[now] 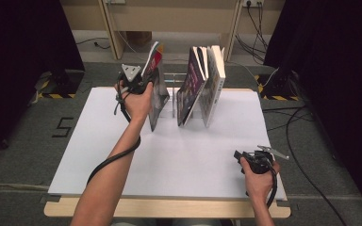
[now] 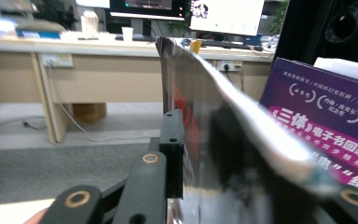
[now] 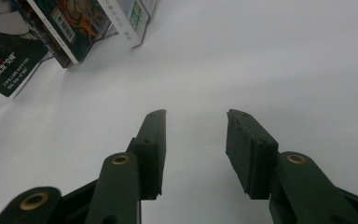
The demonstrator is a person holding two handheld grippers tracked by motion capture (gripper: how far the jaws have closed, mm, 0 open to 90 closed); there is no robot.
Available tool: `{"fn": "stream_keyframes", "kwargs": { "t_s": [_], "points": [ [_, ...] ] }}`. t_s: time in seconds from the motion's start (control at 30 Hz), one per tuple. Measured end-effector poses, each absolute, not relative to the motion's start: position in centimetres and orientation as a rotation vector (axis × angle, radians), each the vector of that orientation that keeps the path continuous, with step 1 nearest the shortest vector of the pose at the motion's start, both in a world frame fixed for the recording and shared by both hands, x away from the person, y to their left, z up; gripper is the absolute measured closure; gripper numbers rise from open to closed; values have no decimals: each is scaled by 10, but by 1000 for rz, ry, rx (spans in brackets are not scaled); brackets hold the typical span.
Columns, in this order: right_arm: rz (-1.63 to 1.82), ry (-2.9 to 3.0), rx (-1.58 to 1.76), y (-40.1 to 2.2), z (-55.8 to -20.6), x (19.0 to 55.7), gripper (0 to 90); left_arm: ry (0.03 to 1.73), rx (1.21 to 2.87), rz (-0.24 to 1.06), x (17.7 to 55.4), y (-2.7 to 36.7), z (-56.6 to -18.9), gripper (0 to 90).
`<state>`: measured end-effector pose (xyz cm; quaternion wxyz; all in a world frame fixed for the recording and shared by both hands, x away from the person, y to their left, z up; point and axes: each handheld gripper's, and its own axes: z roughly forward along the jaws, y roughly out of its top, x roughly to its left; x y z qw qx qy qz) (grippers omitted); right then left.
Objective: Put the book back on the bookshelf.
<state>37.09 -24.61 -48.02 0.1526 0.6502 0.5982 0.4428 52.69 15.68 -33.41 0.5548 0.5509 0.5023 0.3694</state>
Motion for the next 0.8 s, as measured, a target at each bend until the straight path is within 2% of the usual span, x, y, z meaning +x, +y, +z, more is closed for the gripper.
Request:
{"fn": "stream_keyframes", "kwargs": {
  "t_s": [0.17,0.3,0.4,0.53,0.8],
  "points": [
    [1274,1716,1866,-248,-481,371,586,1193,1316,843,532,158,-333,647],
    [1274,1718,1866,-248,-481,371,586,1208,1340,838,538,155,-331,642],
    [1273,1721,1867,-248,-481,371,586,1220,1361,841,542,155,-328,707],
    [1267,1728,1861,-248,-481,372,586,1236,1373,857,544,153,-326,856],
    [1267,1725,1861,-248,-482,371,586,1206,1321,879,548,158,-325,864]
  ]
}}
